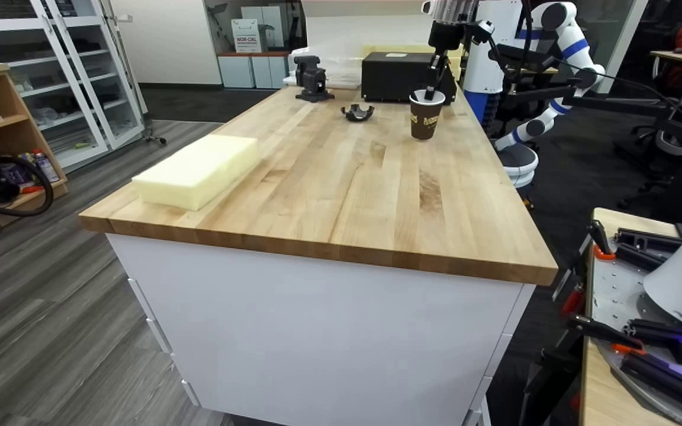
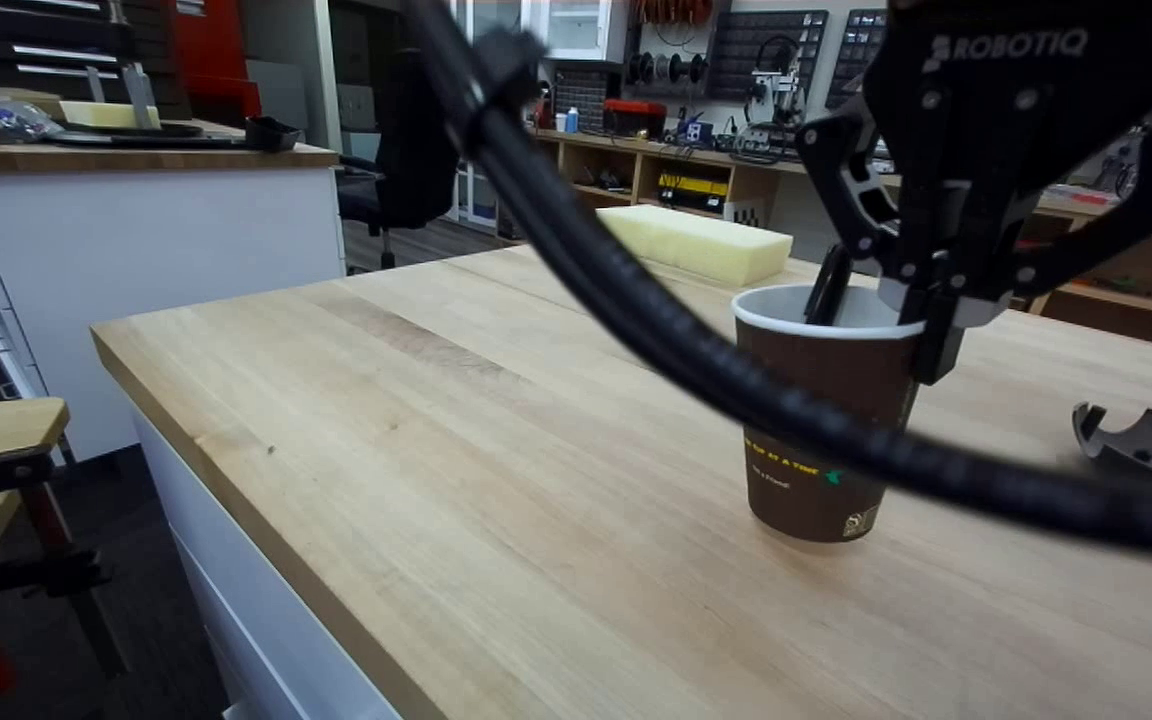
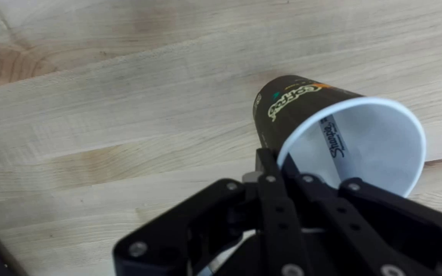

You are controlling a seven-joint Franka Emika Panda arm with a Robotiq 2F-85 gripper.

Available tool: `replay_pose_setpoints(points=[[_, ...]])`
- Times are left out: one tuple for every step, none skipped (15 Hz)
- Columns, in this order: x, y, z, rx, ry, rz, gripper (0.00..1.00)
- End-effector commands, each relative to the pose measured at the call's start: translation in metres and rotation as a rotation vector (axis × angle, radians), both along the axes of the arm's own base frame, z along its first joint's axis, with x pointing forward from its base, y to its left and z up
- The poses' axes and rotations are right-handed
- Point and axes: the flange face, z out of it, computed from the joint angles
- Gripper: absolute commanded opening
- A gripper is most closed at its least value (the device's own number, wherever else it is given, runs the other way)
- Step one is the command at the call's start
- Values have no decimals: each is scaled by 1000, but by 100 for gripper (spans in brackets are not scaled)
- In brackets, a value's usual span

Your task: Move the black cup from the left to the right

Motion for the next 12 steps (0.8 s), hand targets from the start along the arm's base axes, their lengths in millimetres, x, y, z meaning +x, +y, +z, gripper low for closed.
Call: replay_pose_setpoints(points=[[8,-14,-6,44,-22,7,1],[9,-16,-9,56,-20,4,1],[11,-18,-11,64,-18,1,1],[12,-18,-12,73,-15,0,1],[13,-21,-13,79,-12,-2,1],[16,-19,-15,85,-4,-3,1],[17,-20,-15,88,5,-2,1],[18,-20,-15,89,14,1,1],[19,-18,-13,93,28,4,29],[20,-18,-13,93,41,9,31],[21,-17,-12,99,58,11,36],[22,-13,-11,104,83,15,43]])
